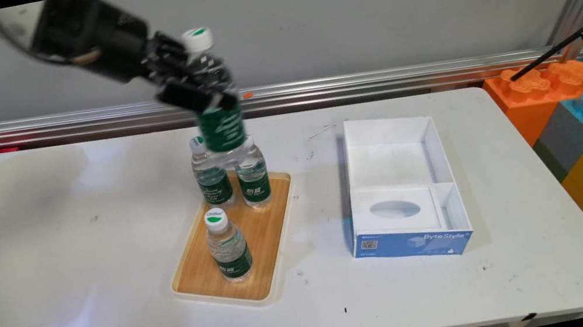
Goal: Place the picked object on the tray
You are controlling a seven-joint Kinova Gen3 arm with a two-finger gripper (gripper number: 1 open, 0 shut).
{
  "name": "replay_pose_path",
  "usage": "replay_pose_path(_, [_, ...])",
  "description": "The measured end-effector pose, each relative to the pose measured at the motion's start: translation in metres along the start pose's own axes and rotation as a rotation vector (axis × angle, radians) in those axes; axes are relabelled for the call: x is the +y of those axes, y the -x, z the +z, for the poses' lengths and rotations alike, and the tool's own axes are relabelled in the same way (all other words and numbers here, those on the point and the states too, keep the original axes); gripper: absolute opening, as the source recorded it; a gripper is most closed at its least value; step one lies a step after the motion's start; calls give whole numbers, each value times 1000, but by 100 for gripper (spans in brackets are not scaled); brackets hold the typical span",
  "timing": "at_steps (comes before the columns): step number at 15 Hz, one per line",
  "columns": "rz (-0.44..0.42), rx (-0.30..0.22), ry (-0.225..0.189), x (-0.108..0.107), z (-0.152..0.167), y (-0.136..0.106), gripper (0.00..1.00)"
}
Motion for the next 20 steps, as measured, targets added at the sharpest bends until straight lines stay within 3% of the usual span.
replay_pose_path(5, [93, -28, 46, -22, -15, 56, 0])
replay_pose_path(12, [231, -58, 106, -43, -7, 125, 0])
replay_pose_path(20, [337, -37, 177, -46, 35, 168, 0])
